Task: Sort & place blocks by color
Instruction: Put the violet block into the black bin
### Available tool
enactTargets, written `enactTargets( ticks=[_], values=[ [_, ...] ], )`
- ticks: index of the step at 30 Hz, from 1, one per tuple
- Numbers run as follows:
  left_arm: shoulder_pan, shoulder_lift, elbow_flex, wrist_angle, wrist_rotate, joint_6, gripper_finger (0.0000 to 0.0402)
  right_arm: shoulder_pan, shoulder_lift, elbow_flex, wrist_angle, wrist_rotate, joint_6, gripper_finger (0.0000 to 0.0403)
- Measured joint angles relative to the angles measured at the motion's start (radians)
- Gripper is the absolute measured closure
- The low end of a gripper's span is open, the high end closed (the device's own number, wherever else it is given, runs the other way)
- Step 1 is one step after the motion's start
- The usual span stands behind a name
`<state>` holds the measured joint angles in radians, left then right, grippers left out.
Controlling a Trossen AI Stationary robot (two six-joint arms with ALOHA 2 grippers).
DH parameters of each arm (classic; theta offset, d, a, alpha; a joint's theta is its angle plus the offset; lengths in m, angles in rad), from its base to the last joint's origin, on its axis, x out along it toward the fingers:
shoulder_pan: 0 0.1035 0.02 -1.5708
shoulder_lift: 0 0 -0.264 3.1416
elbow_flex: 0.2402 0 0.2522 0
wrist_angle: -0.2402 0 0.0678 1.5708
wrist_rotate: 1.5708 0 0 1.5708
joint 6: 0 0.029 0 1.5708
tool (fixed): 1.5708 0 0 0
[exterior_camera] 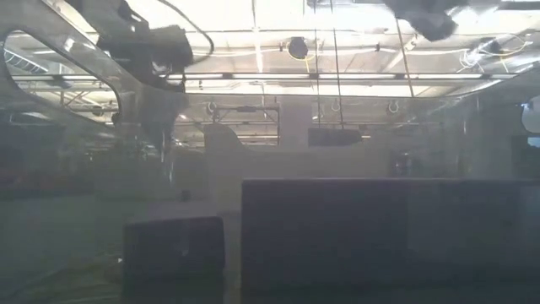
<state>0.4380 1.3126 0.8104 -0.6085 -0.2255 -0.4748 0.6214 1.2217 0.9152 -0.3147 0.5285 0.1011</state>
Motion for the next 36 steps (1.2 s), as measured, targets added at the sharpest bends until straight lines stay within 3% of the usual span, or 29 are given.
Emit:
enactTargets(
  ticks=[6,13,23,36],
  values=[
    [-0.035,-0.141,0.000,0.204,0.224,-0.009,0.0309,-0.085,0.000,0.000,0.120,0.070,-0.060,0.0313],
    [-0.223,-0.211,0.000,0.536,0.258,0.034,0.0309,-0.218,0.000,0.000,0.363,0.239,-0.320,0.0313],
    [-0.450,-0.158,0.000,0.824,0.225,0.214,0.0309,-0.388,0.010,0.001,0.587,0.225,-0.640,0.0313],
    [-0.476,-0.033,0.000,1.006,0.223,0.449,0.0309,-0.458,0.027,0.001,0.600,0.015,-0.724,0.0313]
  ],
)
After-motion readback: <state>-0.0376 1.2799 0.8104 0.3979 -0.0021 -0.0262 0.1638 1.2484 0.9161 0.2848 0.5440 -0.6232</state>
